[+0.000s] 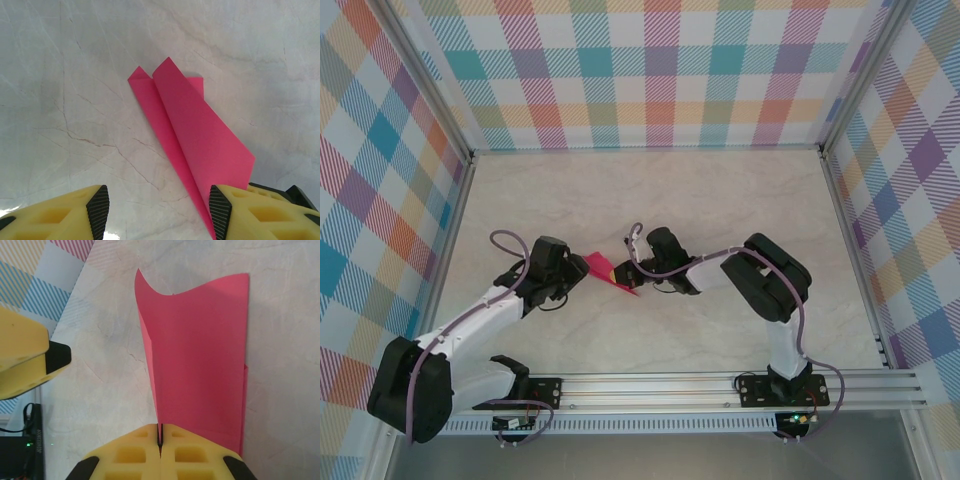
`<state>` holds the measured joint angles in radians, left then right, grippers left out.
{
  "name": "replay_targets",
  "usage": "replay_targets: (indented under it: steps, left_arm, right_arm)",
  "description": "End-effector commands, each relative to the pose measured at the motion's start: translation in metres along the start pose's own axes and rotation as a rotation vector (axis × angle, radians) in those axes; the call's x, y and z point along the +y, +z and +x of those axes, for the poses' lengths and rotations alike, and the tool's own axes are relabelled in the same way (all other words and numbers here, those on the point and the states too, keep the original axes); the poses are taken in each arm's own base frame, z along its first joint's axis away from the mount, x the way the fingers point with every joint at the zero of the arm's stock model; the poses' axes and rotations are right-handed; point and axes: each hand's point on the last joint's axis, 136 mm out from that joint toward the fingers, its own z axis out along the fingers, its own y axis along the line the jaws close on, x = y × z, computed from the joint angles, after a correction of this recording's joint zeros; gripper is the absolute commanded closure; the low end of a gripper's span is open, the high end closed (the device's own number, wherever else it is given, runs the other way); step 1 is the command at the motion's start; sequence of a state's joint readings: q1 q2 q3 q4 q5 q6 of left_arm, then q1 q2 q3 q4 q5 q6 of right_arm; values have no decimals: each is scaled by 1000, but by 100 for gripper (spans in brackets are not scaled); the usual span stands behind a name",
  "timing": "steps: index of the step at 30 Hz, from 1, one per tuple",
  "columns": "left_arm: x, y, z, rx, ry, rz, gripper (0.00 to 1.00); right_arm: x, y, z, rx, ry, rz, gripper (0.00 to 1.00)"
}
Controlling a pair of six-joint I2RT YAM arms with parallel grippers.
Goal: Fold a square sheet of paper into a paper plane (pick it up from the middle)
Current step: Fold the wing for the fifth time at the center of the table.
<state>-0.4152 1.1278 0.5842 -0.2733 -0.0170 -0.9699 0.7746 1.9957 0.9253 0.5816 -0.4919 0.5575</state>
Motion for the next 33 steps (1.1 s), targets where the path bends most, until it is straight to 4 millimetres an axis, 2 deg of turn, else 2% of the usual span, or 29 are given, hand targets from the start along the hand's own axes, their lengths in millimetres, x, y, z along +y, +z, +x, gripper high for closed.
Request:
replay_targets:
  steps: [1, 6, 16, 33]
  left_arm:
    - [0, 1, -5, -25, 17, 24, 42]
    - [5, 6, -2, -19, 25, 22, 45]
    - [1, 18, 4, 4, 56, 62, 52]
    - [-17, 34, 11, 52, 116, 149, 67]
  right_arm:
    - [1, 6, 6, 54, 91, -44, 100]
    - [-4, 8, 6, 74, 171, -73, 100]
    - [-16, 9, 8, 92, 287, -81, 100]
    - [-41, 10, 13, 123, 469, -24, 100]
